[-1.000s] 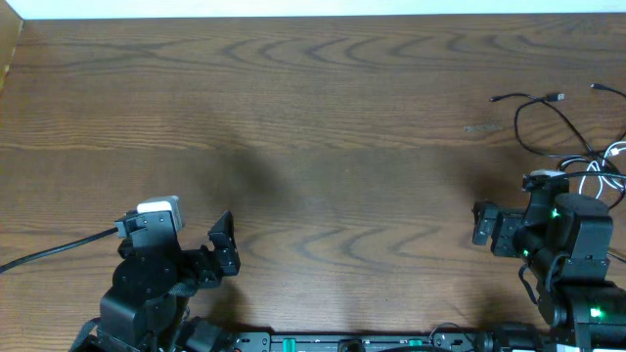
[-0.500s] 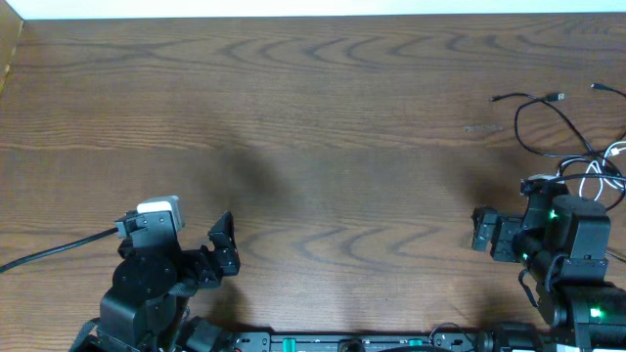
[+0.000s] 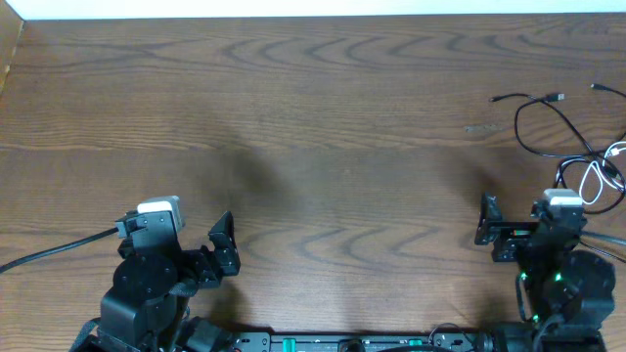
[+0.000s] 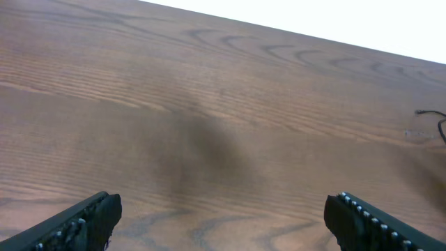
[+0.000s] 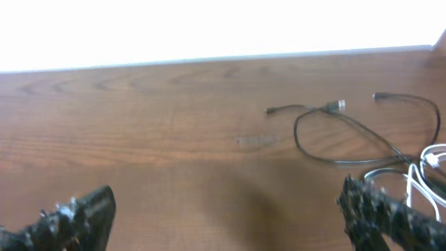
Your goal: Untangle cables
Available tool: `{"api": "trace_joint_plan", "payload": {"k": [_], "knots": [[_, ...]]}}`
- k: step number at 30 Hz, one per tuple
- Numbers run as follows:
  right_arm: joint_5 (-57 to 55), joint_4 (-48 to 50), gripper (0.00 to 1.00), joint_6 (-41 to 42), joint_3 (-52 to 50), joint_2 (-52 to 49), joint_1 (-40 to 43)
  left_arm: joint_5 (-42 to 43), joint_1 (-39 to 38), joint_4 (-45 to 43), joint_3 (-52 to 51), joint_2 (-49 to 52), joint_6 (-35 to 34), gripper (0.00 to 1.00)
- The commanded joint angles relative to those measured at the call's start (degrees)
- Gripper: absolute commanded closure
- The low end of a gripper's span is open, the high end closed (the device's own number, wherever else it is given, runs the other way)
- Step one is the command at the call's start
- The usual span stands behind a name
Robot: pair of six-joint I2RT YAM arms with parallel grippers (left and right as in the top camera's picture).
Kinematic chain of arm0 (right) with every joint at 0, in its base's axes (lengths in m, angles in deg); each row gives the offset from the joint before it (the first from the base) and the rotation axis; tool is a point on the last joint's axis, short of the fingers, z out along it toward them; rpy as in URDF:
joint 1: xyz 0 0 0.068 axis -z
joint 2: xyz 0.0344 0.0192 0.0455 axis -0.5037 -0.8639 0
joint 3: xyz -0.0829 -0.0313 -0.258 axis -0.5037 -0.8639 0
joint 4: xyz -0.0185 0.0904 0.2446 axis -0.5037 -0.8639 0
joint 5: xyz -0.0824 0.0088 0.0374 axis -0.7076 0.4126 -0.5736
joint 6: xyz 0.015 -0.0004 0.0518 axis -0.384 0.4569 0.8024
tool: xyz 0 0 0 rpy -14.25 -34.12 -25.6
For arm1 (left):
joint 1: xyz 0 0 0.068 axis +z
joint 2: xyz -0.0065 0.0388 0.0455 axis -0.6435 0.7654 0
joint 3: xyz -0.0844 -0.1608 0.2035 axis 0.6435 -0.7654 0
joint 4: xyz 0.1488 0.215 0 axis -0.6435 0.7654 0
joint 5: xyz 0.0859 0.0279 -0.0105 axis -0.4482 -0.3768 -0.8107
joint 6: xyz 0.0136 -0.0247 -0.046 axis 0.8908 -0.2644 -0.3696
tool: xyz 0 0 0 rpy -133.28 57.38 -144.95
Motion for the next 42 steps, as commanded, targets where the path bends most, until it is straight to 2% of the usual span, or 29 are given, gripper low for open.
{"api": "trace_joint_plan", "payload": {"k": [1, 12, 15, 20, 24, 31, 38, 42], "knots": [[-0.5, 6.3, 0.01, -0.9, -6.4, 4.3, -1.5, -0.7, -0.2, 0.1, -0.3, -0.1, 0.6, 0.02], [-0.5, 40.3, 0.01, -0.9, -24.9, 10.1, -4.2, -0.7, -0.2, 0.1, -0.3, -0.1, 0.6, 0.02], [-0.6, 45.1, 0.01, -0.9, -27.1, 11.4, -4.2, -0.7, -0.2, 0.1, -0.3, -0.1, 0.6, 0.02], [-0.9, 44.4, 0.01, -2.4, -27.0, 14.1, -4.2, -0.7, -0.2, 0.1, -0.3, -0.1, 0.6, 0.02], [-0.6, 40.3, 0.01, -2.4, -27.0, 15.6, -4.2, -0.7, -0.2, 0.1, -0.3, -0.1, 0.6, 0.02], [-0.3, 24.0, 0.01, -2.4, -27.0, 15.6, -4.2, -0.7, -0.2, 0.1, -0.3, -0.1, 0.6, 0.02], [0.0, 23.7, 0.01, -3.3, -27.0, 15.6, -4.2, -0.7, -0.2, 0.1, -0.3, -0.1, 0.6, 0.02], [0.7, 23.8, 0.01, -7.8, -27.0, 15.6, -4.2, -0.7, -0.2, 0.1, -0.3, -0.1, 0.6, 0.02]]}}
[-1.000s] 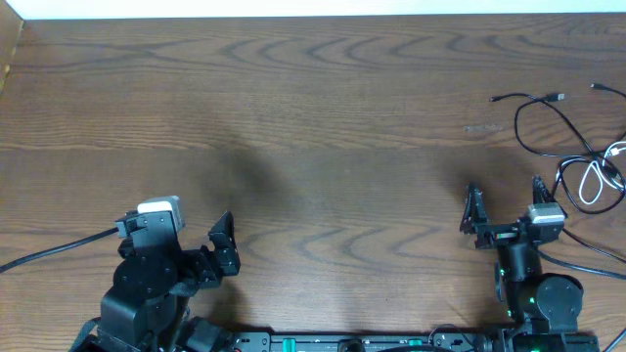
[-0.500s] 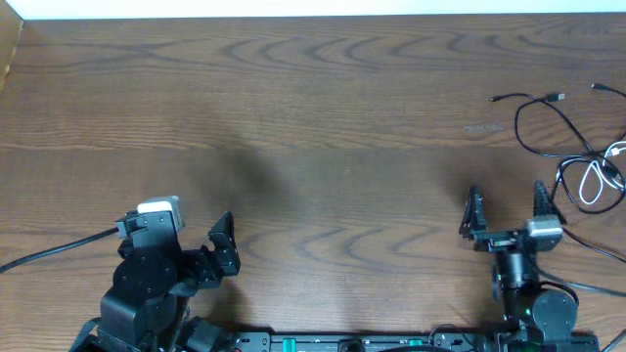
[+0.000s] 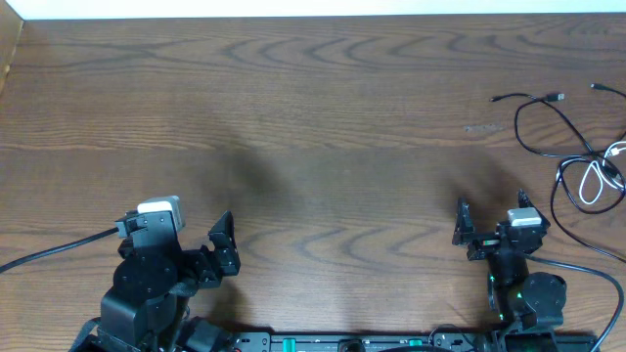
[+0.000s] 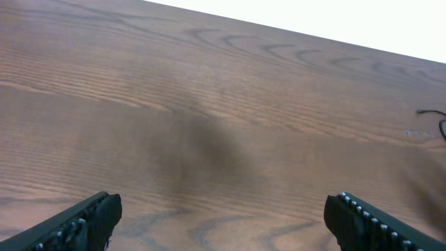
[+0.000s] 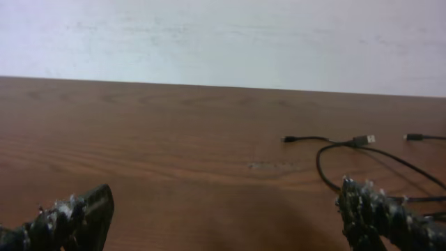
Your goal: Untangle cables
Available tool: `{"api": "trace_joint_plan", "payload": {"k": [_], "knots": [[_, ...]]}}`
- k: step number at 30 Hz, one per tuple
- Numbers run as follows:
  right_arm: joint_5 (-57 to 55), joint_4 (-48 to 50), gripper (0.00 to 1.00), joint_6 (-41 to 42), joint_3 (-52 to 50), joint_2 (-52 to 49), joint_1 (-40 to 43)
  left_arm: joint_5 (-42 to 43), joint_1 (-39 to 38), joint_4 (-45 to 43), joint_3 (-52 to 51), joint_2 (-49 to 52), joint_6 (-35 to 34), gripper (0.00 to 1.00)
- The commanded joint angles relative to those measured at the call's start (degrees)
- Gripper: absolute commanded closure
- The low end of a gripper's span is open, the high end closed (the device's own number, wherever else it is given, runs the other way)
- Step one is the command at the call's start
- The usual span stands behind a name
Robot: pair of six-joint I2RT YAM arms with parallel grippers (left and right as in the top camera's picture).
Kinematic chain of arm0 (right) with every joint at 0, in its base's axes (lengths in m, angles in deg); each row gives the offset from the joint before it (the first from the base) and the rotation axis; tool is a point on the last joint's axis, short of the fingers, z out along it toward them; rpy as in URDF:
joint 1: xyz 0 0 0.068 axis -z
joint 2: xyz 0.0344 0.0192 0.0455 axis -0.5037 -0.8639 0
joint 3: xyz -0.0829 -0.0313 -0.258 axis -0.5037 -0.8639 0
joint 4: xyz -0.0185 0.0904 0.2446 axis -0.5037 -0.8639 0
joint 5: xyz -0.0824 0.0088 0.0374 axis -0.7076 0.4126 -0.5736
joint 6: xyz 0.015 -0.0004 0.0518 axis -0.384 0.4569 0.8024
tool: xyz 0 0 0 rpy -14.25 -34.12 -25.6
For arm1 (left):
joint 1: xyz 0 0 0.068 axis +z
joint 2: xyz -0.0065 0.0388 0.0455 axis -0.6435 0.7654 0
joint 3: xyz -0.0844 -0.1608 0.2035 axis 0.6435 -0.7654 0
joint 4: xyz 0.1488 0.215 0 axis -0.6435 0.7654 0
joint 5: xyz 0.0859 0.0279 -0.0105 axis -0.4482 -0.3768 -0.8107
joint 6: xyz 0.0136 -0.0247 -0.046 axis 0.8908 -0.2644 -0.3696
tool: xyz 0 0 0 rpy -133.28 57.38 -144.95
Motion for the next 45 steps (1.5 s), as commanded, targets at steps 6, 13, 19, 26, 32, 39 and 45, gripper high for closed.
{"api": "trace_joint_plan", "payload": {"k": [6, 13, 19, 26, 32, 39, 45], "knots": [[0.4, -0.2, 0.01, -5.3, 0.0, 0.4, -0.5, -0.7, -0.2, 0.1, -0.3, -0.1, 0.7, 0.02], [0.3, -0.2, 0.01, -5.3, 0.0, 0.4, -0.5, -0.7, -0.2, 0.1, -0.3, -0.1, 0.7, 0.02], [0.3, -0.2, 0.01, -5.3, 0.0, 0.4, -0.5, -0.7, -0.2, 0.1, -0.3, -0.1, 0.7, 0.02], [0.3, -0.2, 0.01, -5.3, 0.0, 0.4, -0.5, -0.7, -0.2, 0.1, -0.3, -0.1, 0.7, 0.02], [0.3, -0.2, 0.01, -5.3, 0.0, 0.4, -0.5, -0.7, -0.2, 0.1, -0.3, -0.1, 0.7, 0.02], [0.3, -0.2, 0.01, -5.3, 0.0, 0.4, -0.5, -0.3, 3.3, 0.7, -1.2, -0.2, 0.3, 0.02], [0.3, -0.2, 0.01, -5.3, 0.0, 0.4, -0.5, 1.2, 11.9, -4.4, -5.9, -0.8, 0.3, 0.02]]}}
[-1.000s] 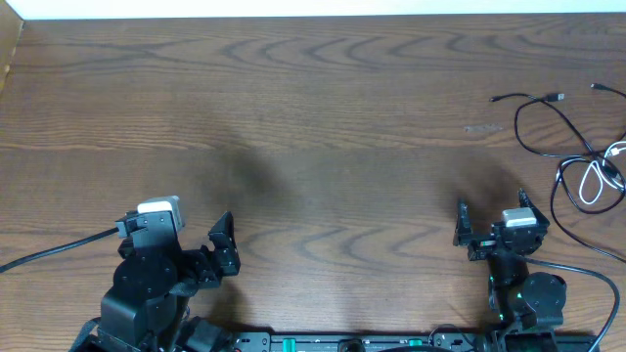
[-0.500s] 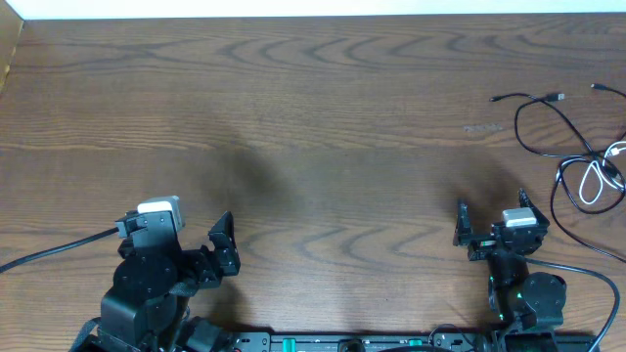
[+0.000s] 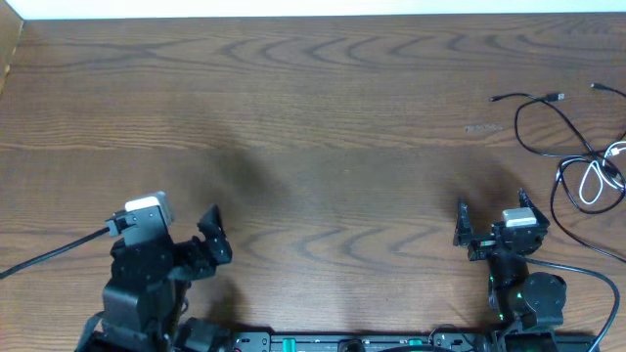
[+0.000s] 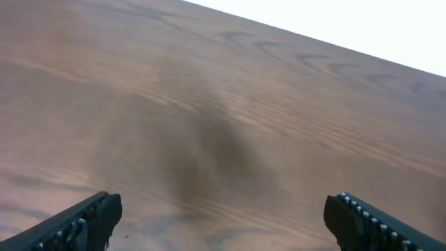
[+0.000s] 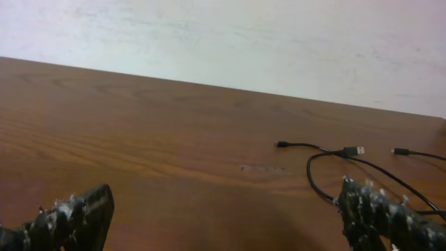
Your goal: Untangle cables
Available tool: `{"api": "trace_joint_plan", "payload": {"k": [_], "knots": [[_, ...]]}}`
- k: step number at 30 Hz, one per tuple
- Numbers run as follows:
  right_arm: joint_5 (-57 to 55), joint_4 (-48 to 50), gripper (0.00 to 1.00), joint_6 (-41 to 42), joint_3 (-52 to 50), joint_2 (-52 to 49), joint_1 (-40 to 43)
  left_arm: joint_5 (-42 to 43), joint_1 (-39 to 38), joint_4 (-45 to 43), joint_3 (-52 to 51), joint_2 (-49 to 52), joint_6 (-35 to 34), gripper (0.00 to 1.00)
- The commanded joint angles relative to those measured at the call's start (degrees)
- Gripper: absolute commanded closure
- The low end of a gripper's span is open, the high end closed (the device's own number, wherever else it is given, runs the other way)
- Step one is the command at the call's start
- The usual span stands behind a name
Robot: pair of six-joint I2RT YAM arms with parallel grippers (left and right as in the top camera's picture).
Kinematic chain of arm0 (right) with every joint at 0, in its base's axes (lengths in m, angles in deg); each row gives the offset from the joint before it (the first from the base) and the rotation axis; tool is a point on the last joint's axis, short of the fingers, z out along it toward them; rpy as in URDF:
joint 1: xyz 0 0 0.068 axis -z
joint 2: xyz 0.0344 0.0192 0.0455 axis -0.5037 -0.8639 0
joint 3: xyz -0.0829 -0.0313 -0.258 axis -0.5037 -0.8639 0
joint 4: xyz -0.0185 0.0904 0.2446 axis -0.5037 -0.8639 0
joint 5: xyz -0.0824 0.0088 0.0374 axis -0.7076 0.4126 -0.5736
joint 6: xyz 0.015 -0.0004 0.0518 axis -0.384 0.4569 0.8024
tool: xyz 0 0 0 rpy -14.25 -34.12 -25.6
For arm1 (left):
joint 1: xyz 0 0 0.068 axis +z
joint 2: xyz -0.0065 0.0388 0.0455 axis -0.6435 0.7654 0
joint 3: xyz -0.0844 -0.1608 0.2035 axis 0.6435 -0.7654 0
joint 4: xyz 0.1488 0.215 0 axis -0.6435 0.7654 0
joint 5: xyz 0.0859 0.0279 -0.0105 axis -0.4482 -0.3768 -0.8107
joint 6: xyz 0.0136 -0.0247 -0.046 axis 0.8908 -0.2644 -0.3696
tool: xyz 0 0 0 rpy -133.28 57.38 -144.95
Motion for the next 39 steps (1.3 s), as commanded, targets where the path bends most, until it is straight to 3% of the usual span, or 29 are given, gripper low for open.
{"api": "trace_joint_plan", "payload": {"k": [1, 21, 27, 35, 39], "knots": [[0.2, -0.2, 0.01, -0.7, 0.0, 0.4, -0.5, 1.1, 4.4, -2.8, -3.6, -1.3, 0.3, 0.02], [0.2, -0.2, 0.01, -0.7, 0.0, 0.4, -0.5, 9.9, 18.5, -36.3, -38.0, -25.9, 6.3, 0.02], [0.2, -0.2, 0.01, -0.7, 0.0, 0.4, -0.5, 14.0, 18.6, -47.1, -44.9, -28.7, 16.8, 0.02], [0.2, -0.2, 0.01, -0.7, 0.0, 0.4, -0.5, 14.2, 18.6, -51.9, -48.9, -28.7, 26.3, 0.02], [0.2, -0.2, 0.01, -0.7, 0.0, 0.4, -0.5, 14.2, 18.6, -52.2, -51.7, -28.7, 26.7, 0.02]]}}
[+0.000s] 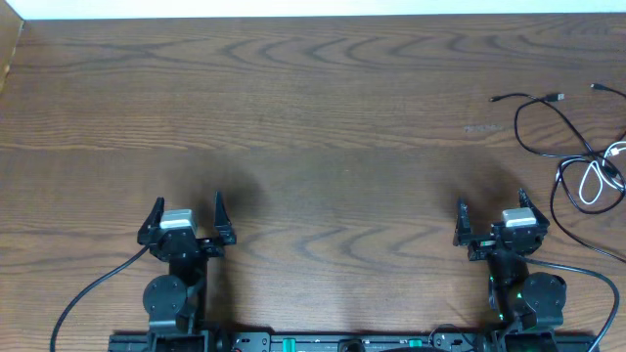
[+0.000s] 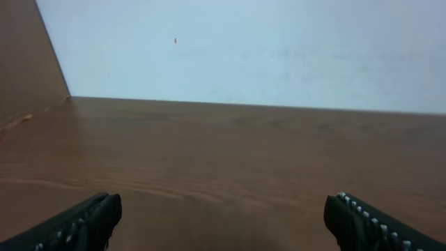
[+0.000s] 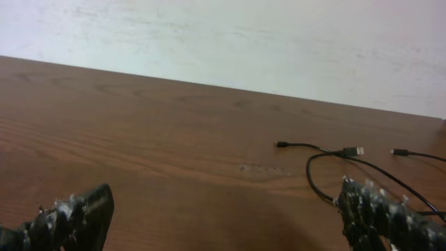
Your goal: Untangle cables
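Note:
A tangle of thin cables lies at the table's far right: a black cable (image 1: 536,122) looping, with a white cable (image 1: 593,181) beside it near the edge. In the right wrist view the black cable (image 3: 327,155) shows ahead to the right. My right gripper (image 1: 490,213) stands open near the front edge, left of the cables, nothing between its fingers. My left gripper (image 1: 184,210) is open at the front left, far from the cables, facing the back wall. No cable shows in the left wrist view, where the left gripper (image 2: 224,219) spans bare wood.
The brown wooden table (image 1: 313,117) runs wall to wall. A raised wooden side panel (image 2: 28,63) borders the left edge. The arms' own black cables trail at the front left (image 1: 93,293) and front right (image 1: 587,279).
My left arm has turned to face straight back and now sits folded low, its camera looking level at the wall. The right arm and the cables have not moved.
At first both arms stood raised, the right one beside the cable tangle. The right arm then sat folded low further left, gripper open. The left arm shifted slightly, and now it too is folded low and centred. The cables have lain the same throughout.

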Available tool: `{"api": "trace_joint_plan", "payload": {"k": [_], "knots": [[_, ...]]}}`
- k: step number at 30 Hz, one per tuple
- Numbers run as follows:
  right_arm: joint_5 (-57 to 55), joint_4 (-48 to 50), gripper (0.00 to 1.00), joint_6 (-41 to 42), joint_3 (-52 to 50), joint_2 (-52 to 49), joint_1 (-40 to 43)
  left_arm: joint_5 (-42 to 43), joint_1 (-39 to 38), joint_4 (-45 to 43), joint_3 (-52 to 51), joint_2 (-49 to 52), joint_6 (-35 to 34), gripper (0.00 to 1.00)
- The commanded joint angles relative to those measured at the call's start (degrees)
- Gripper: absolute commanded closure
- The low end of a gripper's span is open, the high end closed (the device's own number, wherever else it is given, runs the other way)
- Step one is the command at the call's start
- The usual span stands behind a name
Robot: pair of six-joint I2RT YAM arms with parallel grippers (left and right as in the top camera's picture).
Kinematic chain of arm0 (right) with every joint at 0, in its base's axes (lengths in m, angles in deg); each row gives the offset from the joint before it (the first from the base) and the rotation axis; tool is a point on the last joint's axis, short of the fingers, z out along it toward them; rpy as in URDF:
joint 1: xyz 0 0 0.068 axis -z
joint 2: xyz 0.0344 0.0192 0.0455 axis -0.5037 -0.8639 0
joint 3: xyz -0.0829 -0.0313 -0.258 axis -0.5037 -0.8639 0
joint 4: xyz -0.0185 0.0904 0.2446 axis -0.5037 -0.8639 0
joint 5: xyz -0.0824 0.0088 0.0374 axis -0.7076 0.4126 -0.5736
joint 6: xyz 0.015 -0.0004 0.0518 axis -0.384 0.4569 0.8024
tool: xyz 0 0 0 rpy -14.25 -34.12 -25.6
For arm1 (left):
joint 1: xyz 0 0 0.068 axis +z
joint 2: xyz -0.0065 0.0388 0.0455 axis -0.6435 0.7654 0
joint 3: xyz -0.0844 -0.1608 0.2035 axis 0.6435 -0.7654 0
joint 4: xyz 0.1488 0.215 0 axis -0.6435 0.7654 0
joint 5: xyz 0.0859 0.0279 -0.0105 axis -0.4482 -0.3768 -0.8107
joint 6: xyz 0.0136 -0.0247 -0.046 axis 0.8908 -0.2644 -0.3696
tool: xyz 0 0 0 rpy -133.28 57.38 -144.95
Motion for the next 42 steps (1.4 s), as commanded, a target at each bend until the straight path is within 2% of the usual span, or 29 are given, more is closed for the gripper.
{"api": "trace_joint_plan", "payload": {"k": [1, 3, 9, 12, 42], "knots": [[0.2, -0.2, 0.01, -0.6, 0.0, 0.4, -0.5, 0.8, 0.3, -1.0, -2.6, -0.5, 2.8, 0.02], [0.2, -0.2, 0.01, -0.6, 0.0, 0.4, -0.5, 1.1, 0.3, -2.5, -4.3, -0.5, 2.6, 0.02], [0.2, -0.2, 0.01, -0.6, 0.0, 0.4, -0.5, 0.5, 0.3, 1.6, -4.2, -0.5, 3.5, 0.02], [0.2, -0.2, 0.01, -0.6, 0.0, 0.4, -0.5, 0.6, 0.3, 1.5, -4.2, -0.5, 1.3, 0.02], [0.2, -0.2, 0.01, -0.6, 0.0, 0.4, -0.5, 0.5, 0.3, 1.4, -4.2, -0.3, 1.4, 0.02]]}}
